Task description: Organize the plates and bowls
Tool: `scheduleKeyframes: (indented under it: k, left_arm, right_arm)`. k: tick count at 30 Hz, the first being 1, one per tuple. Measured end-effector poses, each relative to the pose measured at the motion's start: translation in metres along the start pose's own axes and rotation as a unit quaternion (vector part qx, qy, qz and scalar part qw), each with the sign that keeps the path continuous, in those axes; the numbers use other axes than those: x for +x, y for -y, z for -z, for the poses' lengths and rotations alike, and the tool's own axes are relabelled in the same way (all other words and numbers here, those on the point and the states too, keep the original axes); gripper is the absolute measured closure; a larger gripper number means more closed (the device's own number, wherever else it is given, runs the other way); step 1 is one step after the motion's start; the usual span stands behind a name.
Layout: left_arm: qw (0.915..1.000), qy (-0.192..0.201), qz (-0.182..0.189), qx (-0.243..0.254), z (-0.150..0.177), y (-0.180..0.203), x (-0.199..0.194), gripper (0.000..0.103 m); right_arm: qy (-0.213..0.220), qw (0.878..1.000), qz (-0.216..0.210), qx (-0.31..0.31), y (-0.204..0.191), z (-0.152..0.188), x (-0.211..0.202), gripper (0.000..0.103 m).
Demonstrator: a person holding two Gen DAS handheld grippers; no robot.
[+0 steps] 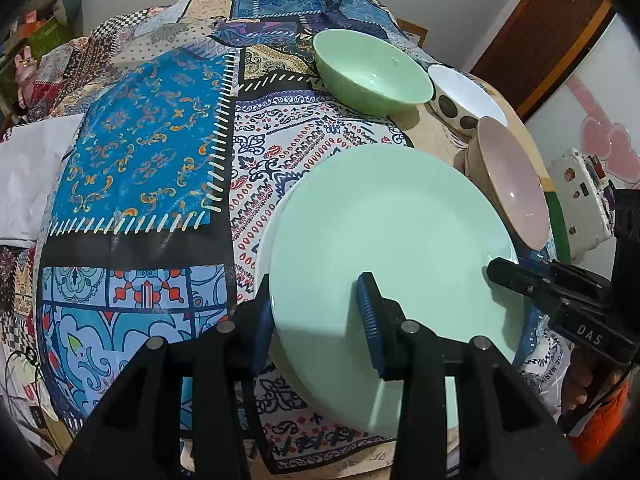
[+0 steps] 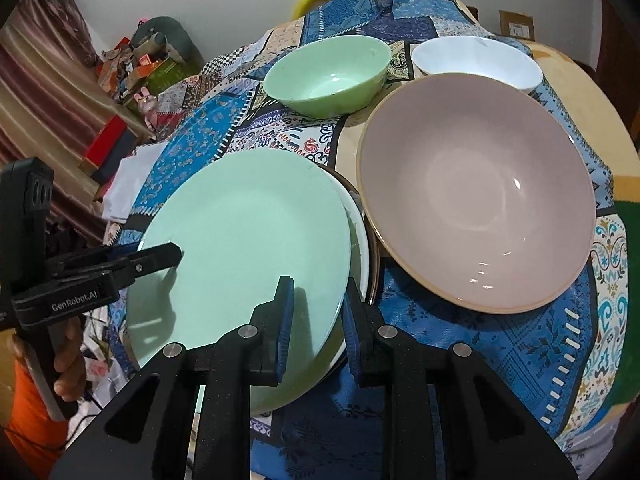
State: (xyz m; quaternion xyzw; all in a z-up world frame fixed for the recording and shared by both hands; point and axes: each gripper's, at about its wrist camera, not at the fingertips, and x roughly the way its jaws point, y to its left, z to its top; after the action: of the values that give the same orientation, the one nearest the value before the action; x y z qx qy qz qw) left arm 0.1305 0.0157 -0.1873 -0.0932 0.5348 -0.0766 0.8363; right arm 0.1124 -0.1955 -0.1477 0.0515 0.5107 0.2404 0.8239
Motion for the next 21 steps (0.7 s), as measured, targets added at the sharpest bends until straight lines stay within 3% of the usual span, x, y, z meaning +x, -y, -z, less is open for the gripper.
scheduleKeyframes:
  k: [17, 21]
  left_arm:
    - [1.0, -0.001, 0.002, 0.008, 0.0019, -0.0036, -0.0043, 0.064]
    - [0.9997, 0.0, -0.022, 0.006, 0.0032, -0.007, -0.0054, 0.064]
  right_arm:
    - [-0.008, 1.0, 0.004, -0.018, -0.0062, 0.0004, 0.0043, 0.08]
    - [-0.015, 1.0, -0.004, -0.019, -0.0089, 0.0008, 0.0091, 0.08]
